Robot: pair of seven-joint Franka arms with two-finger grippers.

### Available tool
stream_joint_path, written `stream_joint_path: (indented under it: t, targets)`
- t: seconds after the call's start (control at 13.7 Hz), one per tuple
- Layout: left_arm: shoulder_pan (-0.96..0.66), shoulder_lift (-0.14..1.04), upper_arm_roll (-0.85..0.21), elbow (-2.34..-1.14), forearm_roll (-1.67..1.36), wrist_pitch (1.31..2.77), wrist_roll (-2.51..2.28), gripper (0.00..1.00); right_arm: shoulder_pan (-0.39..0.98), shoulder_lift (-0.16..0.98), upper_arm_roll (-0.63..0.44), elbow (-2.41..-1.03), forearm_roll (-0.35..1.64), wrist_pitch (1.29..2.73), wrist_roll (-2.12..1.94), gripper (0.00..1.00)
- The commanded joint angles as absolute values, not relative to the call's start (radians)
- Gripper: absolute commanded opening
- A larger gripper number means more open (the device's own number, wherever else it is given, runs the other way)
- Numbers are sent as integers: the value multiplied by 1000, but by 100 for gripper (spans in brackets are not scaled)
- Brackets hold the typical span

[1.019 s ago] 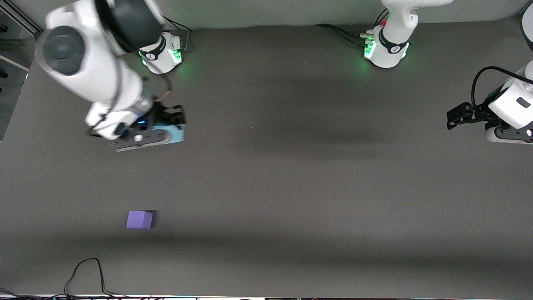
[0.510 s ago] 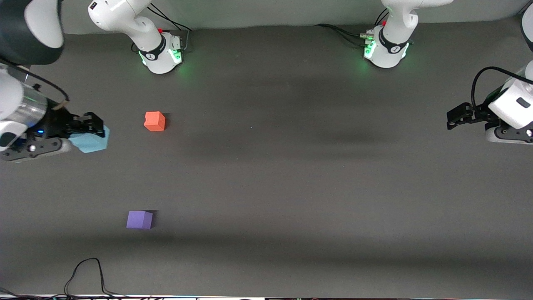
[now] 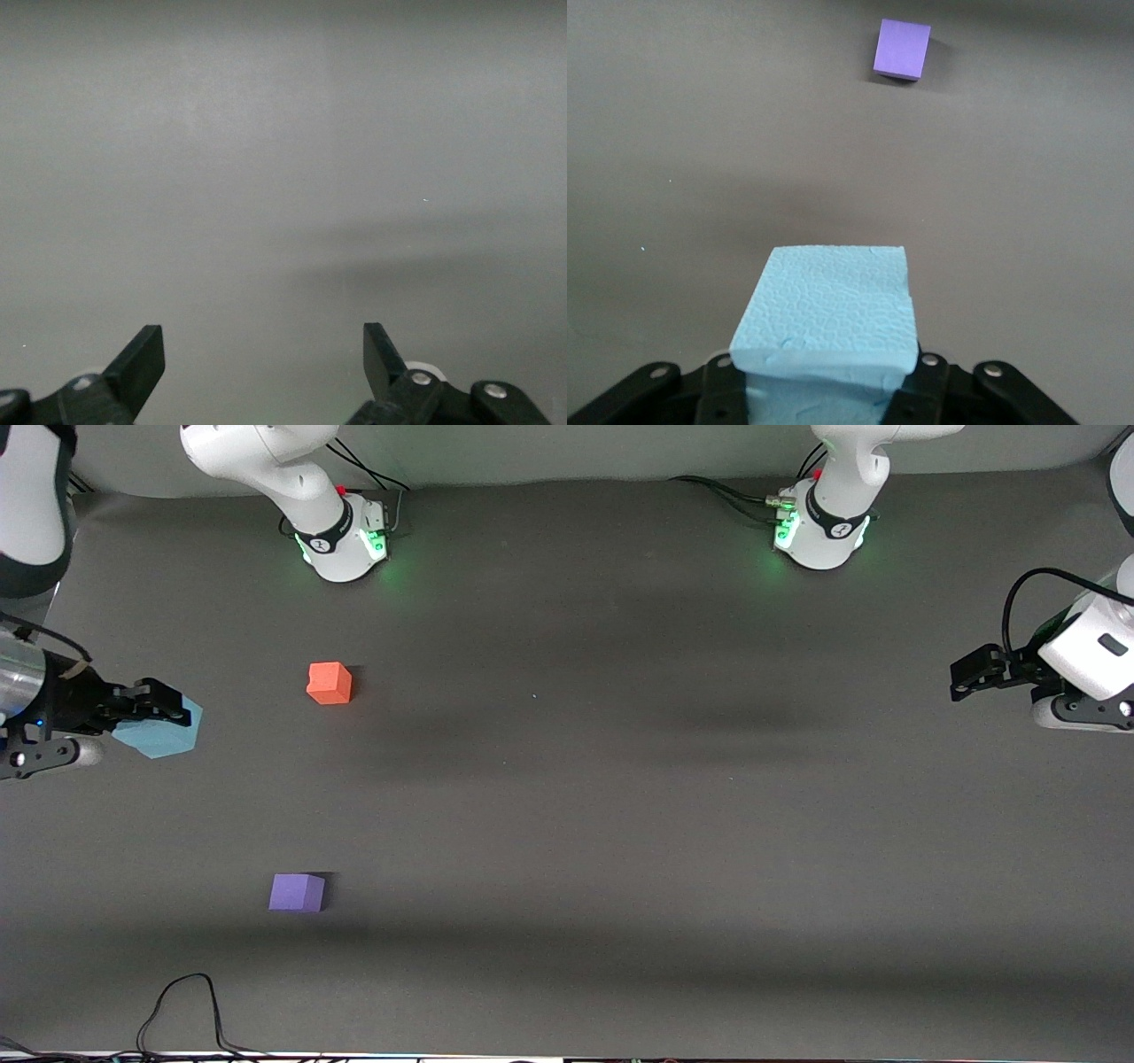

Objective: Place blue block between orange and purple blocks
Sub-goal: 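Lower the blue block between the orange and purple blocks, open the right gripper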

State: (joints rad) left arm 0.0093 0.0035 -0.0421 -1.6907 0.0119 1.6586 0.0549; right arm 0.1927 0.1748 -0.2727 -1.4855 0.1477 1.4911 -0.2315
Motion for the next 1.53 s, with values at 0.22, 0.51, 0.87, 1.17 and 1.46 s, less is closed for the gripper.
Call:
stream_joint_path:
  t: [0.22,0.51,0.87,1.17,1.46]
  targets:
    - [14,11,-48,-1675,12,1651,26,100,-129,71,114,-1722,77,1665,-198,48]
    - [14,11,-48,-1675,9,1651,21,100,-138,107,107,-1922,87,1918,-195,48]
    - [15,11,-48,-1677,2,1651,20,100,-141,282,94,-1993,170,2123,-195,48]
    - [14,11,-46,-1677,2,1651,5,100,-141,373,92,-2083,173,2305,-195,48]
    - [14,11,-46,-1677,2,1651,5,100,-133,423,91,-2085,212,2347,-175,51]
